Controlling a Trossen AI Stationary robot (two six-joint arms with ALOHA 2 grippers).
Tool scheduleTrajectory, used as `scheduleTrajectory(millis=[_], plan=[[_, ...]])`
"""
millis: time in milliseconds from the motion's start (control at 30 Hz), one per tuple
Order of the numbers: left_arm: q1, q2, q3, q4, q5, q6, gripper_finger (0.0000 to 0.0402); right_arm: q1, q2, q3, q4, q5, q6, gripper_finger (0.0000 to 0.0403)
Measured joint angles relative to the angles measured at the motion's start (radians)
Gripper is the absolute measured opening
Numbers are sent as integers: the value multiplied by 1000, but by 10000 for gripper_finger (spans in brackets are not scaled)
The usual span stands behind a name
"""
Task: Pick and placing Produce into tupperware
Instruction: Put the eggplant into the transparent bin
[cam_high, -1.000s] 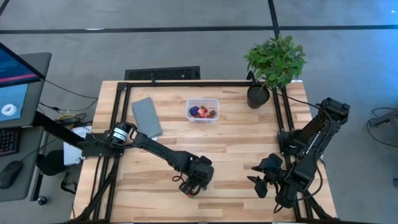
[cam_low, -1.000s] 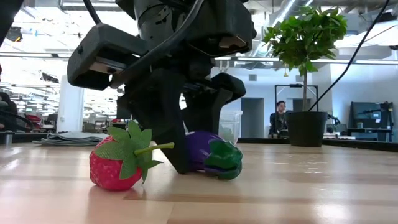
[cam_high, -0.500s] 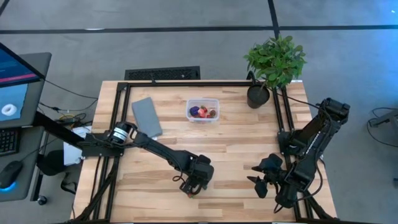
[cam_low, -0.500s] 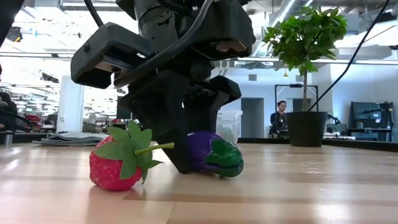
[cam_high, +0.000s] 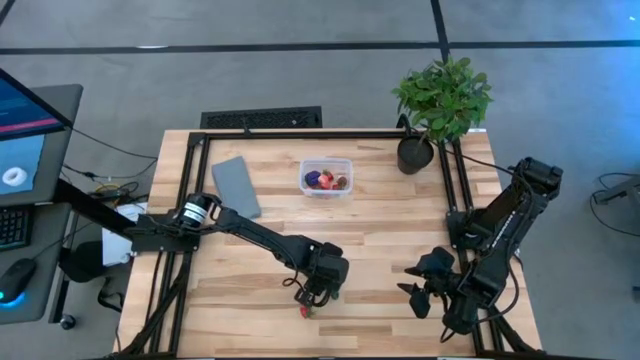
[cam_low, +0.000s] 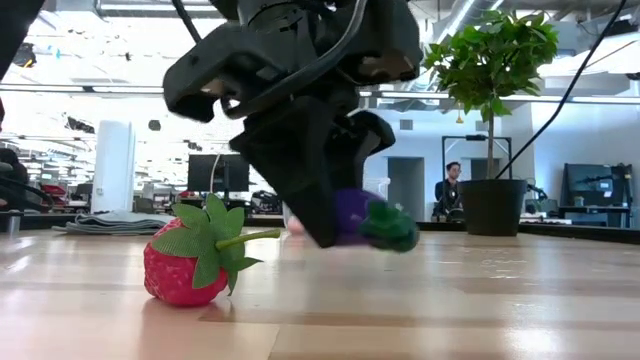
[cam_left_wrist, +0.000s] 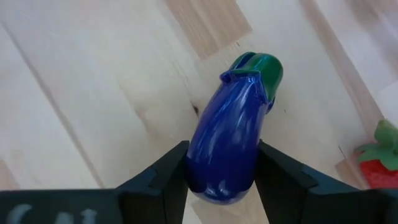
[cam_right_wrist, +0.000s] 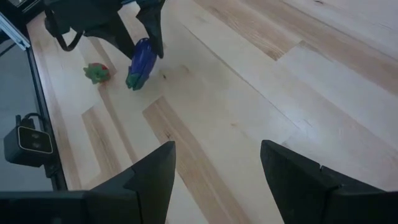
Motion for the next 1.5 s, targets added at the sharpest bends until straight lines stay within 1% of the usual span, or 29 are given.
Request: scheduleTrajectory(millis=[233,467,733,1100,1500], plan=[[28,-1,66,-16,4,-8,138,0,0,0,-1,0,0,260],[79,-1,132,-15,59,-43,148,0,0,0,-1,0,0,260],[128,-2,192,-11,115,-49,143,3,0,0,2,0,9,260],[176,-20,208,-8,125,-46,145,46,0,0,-3,0,86,260],[281,-137,208,-6,108,-21,148,45,0,0,-18,0,94,260]])
